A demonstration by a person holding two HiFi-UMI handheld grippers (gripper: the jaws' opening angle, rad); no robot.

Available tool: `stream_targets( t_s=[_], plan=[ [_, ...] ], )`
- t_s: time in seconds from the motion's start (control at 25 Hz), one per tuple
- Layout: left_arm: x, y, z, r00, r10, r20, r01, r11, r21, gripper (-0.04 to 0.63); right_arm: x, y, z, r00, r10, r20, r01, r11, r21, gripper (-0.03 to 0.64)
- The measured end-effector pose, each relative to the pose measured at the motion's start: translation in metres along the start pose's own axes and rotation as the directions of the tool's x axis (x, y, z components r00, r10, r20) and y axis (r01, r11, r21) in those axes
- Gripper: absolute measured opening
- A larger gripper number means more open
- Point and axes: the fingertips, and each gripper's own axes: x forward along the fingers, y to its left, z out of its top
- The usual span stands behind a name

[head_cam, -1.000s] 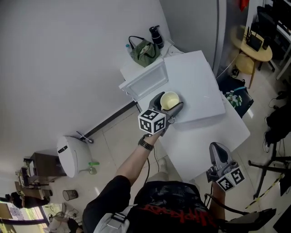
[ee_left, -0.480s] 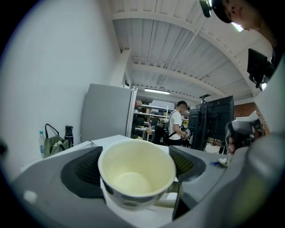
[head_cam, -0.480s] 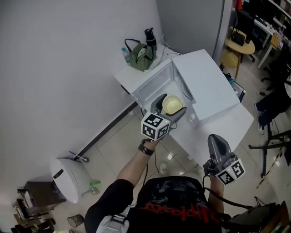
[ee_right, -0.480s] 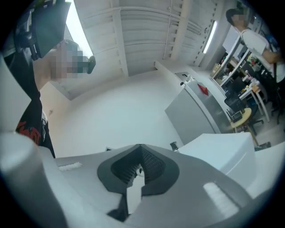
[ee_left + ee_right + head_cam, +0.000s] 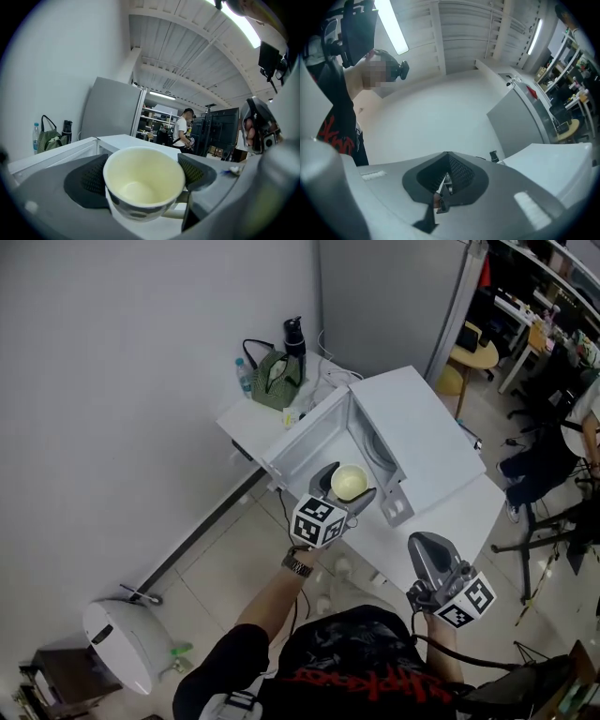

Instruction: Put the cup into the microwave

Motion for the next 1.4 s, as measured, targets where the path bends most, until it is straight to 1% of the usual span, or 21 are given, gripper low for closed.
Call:
stream_targets(
  t_s=[0.12, 0.2, 0.32, 0.4, 0.52, 0.56, 0.64, 0.76, 0.88, 1.0, 1.08, 1.16, 1.24, 1.4],
  plan=[
    [0.028, 0.021, -0.009, 0.999, -0.031, -0.030, 0.031, 0.999, 0.016, 0.454, 0.029, -0.032, 0.003, 1.000, -0.010, 0.018, 0.011, 1.000, -0.016, 0.000],
    [0.048, 0.042, -0.022, 0.996, -0.062, -0.071, 0.064, 0.997, 0.032, 0.454, 0.051, -0.056, 0.001, 0.999, -0.031, 0.042, 0.031, 1.000, 0.002, 0.000],
    [0.088, 0.076, -0.043, 0.984, -0.123, -0.127, 0.129, 0.991, 0.040, 0.454, 0.077, -0.096, 0.006, 0.995, -0.072, 0.073, 0.069, 0.997, 0.034, 0.000],
    [0.113, 0.097, -0.065, 0.970, -0.156, -0.188, 0.166, 0.985, 0.040, 0.454, 0.090, -0.116, 0.009, 0.991, -0.105, 0.078, 0.103, 0.994, 0.038, 0.000],
    [0.151, 0.125, -0.105, 0.932, -0.211, -0.296, 0.225, 0.974, 0.014, 0.454, 0.100, -0.141, 0.009, 0.976, -0.205, 0.072, 0.204, 0.979, 0.028, 0.000],
    [0.163, 0.131, -0.114, 0.921, -0.229, -0.316, 0.242, 0.970, 0.000, 0.454, 0.101, -0.146, 0.011, 0.967, -0.245, 0.074, 0.244, 0.969, 0.025, 0.000],
    [0.187, 0.138, -0.118, 0.911, -0.266, -0.316, 0.270, 0.962, -0.030, 0.454, 0.099, -0.155, 0.016, 0.941, -0.329, 0.074, 0.329, 0.944, 0.016, 0.000],
    [0.213, 0.151, -0.122, 0.907, -0.300, -0.297, 0.292, 0.954, -0.071, 0.454, 0.095, -0.162, 0.020, 0.884, -0.457, 0.095, 0.457, 0.889, 0.029, 0.000],
    [0.231, 0.165, -0.121, 0.904, -0.338, -0.262, 0.321, 0.941, -0.107, 0.454, 0.099, -0.161, 0.018, 0.827, -0.546, 0.136, 0.547, 0.837, 0.038, 0.000],
    [0.248, 0.163, -0.111, 0.894, -0.393, -0.213, 0.373, 0.919, -0.130, 0.454, 0.104, -0.162, 0.011, 0.790, -0.598, 0.136, 0.602, 0.798, 0.015, 0.000],
    [0.258, 0.159, -0.110, 0.883, -0.421, -0.207, 0.403, 0.907, -0.126, 0.454, 0.105, -0.161, 0.007, 0.766, -0.628, 0.135, 0.634, 0.773, 0.003, 0.000],
    [0.268, 0.156, -0.113, 0.874, -0.436, -0.215, 0.421, 0.900, -0.113, 0.454, 0.104, -0.157, 0.005, 0.746, -0.651, 0.140, 0.657, 0.753, -0.003, 0.000],
    [0.277, 0.154, -0.116, 0.874, -0.434, -0.219, 0.424, 0.901, -0.094, 0.454, 0.102, -0.153, 0.003, 0.726, -0.672, 0.145, 0.680, 0.733, -0.007, 0.000],
    [0.294, 0.155, -0.122, 0.884, -0.410, -0.223, 0.410, 0.911, -0.050, 0.454, 0.095, -0.148, 0.002, 0.679, -0.716, 0.163, 0.727, 0.686, -0.012, 0.000]
  ],
)
